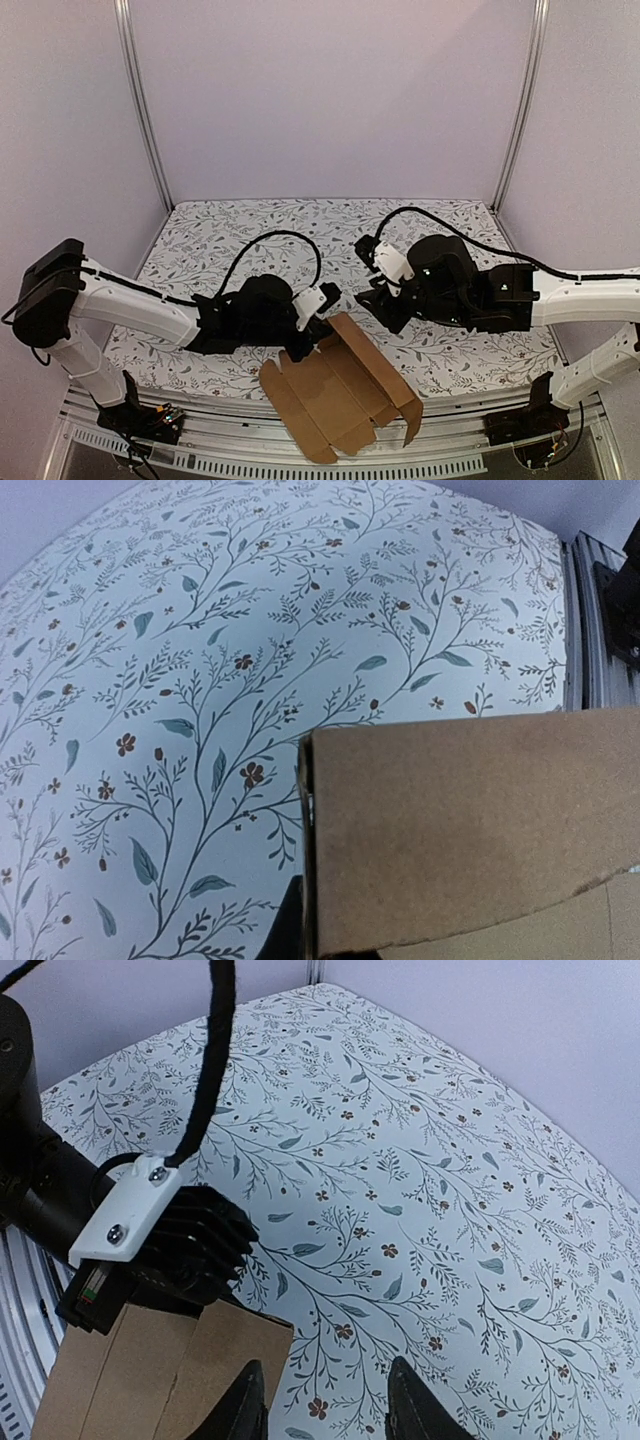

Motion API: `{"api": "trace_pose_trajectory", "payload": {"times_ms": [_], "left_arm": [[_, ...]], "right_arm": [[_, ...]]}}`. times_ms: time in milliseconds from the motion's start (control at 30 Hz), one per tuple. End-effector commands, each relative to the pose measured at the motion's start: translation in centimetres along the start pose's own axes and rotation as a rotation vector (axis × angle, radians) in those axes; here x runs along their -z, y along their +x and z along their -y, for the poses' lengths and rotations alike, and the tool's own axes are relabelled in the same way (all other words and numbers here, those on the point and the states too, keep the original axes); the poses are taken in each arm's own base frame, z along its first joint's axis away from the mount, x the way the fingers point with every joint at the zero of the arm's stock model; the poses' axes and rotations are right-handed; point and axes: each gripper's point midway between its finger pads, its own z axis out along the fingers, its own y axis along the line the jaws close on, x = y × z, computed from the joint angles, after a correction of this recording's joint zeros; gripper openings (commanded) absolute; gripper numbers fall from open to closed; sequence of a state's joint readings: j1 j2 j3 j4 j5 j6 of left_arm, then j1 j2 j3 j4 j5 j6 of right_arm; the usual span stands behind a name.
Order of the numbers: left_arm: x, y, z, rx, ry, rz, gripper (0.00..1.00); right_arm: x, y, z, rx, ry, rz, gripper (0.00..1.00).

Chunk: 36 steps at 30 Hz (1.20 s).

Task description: Fold the paper box

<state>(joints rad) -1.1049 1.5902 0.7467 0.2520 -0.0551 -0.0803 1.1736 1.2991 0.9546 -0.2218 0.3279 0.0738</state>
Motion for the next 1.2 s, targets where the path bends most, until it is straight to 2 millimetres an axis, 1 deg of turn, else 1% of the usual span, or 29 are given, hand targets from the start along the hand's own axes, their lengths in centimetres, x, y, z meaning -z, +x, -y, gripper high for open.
{"api": "trace_pose_trajectory", "payload": {"times_ms": [0,33,67,167,233,367,467,533,700,900,1033,1167], "left_arm": [[-0.7,-1.5,0.3,-0.02,0.038,0.057,0.0],[-0.9,-1.5,0.4,-0.018,0.038,0.059,0.0],[-1.0,-1.6,0.4,-0.018,0.038,0.062,0.0],[-1.4,-1.6,0.4,-0.017,0.038,0.059,0.0],[-1.6,-1.6,0.7,-0.015,0.054,0.058,0.0],[-1.9,-1.6,0.6,-0.014,0.049,0.061,0.0],[-2.0,-1.5,0.6,-0.006,0.049,0.06,0.0],[-2.0,-1.3,0.1,0.001,0.024,0.063,0.0],[-2.2,-0.6,-0.1,0.02,0.013,0.058,0.0],[-2.4,0.1,0.0,0.039,0.014,0.048,0.0],[-2.6,0.7,0.0,0.045,0.011,0.035,0.0],[-2.8,1.6,0.1,0.053,0.011,0.016,0.0]], "right_arm": [[-1.5,0.9,0.1,-0.182,-0.048,0.014,0.35],[-1.7,0.9,0.3,-0.213,-0.052,0.026,0.31],[-1.9,1.0,0.3,-0.233,-0.054,0.031,0.25],[-2.6,1.3,-0.2,-0.281,-0.079,0.036,0.1],[-3.1,1.1,-0.6,-0.311,-0.099,0.051,0.01],[-4.4,1.7,-1.6,-0.346,-0.137,0.043,0.0],[-5.1,1.9,-2.0,-0.371,-0.149,0.043,0.0],[-5.6,2.5,-1.9,-0.386,-0.138,0.034,0.0],[-6.2,3.2,-1.8,-0.418,-0.127,0.044,0.0],[-7.2,4.5,-2.5,-0.462,-0.156,0.041,0.0],[-7.7,5.0,-2.7,-0.468,-0.154,0.031,0.0],[-8.1,6.0,-2.5,-0.468,-0.138,0.01,0.0]]}}
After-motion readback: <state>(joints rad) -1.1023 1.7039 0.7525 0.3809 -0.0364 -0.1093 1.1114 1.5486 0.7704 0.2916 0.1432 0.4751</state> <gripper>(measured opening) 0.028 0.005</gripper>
